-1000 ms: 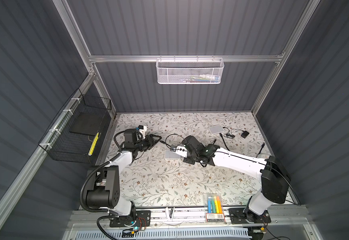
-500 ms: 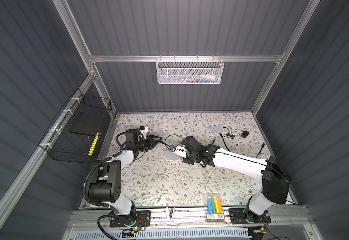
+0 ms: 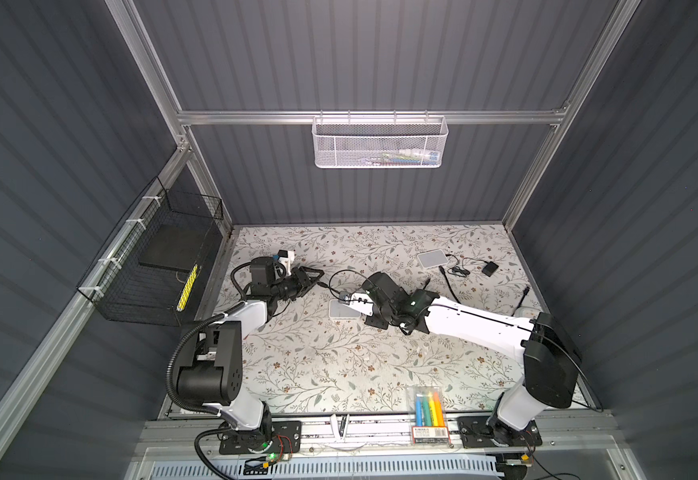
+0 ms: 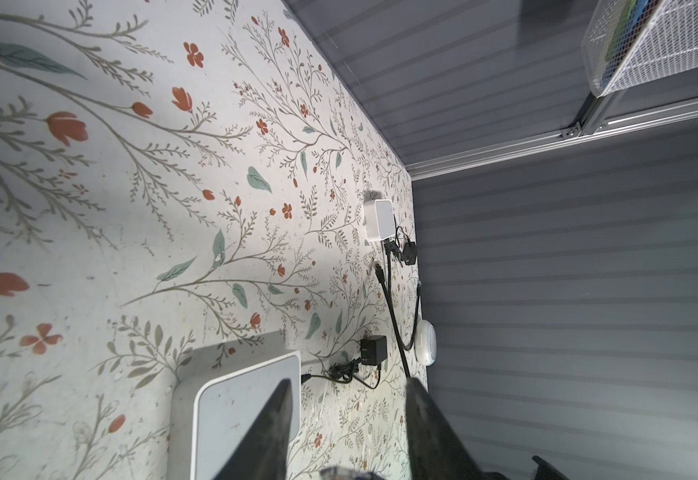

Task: Insert the plug into the switch port

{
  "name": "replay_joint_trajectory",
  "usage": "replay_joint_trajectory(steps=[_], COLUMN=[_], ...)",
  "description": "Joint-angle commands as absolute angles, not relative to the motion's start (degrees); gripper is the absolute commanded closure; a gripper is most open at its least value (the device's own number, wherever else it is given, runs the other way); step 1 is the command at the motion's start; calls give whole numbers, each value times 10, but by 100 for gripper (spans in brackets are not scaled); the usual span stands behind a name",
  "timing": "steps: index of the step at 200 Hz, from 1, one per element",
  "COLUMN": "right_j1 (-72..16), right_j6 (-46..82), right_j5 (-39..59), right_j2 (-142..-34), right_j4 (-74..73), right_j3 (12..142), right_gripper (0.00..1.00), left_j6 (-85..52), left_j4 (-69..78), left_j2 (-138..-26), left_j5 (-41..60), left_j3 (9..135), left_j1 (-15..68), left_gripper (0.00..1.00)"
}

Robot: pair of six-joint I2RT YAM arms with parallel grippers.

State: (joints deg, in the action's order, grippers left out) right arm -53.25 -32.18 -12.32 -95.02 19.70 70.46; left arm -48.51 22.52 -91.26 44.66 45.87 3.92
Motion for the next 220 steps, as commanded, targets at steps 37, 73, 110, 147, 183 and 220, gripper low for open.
replay_joint_trajectory(steps=[37,73,110,147,183,220], right_j1=[-538,-539,-541,-543,-544,-544], right_j6=[-323,-327,-328,-329,-328,-328], right_j5=[-146,-153,-152,-152,-155,-158], right_j2=[-957,-961,-969,-971,-973,-974], right_j4=[185,174,170,170,170,169], right_j3=[708,710,715,716,717,716], right_gripper=[100,100,100,100,100,100], left_j6=[-571,-671,-705,-712,-720,-716], left_j4=[250,306,330,336,349,349], left_j2=[-891,-884,-872,-867,-869,-866], left_j5=[415,401,393,390,388,386], left_j3=[441,406,393,397,395,395], left_j1=[35,37,46,49,51,52], left_gripper=[58,60,64,72,78,84])
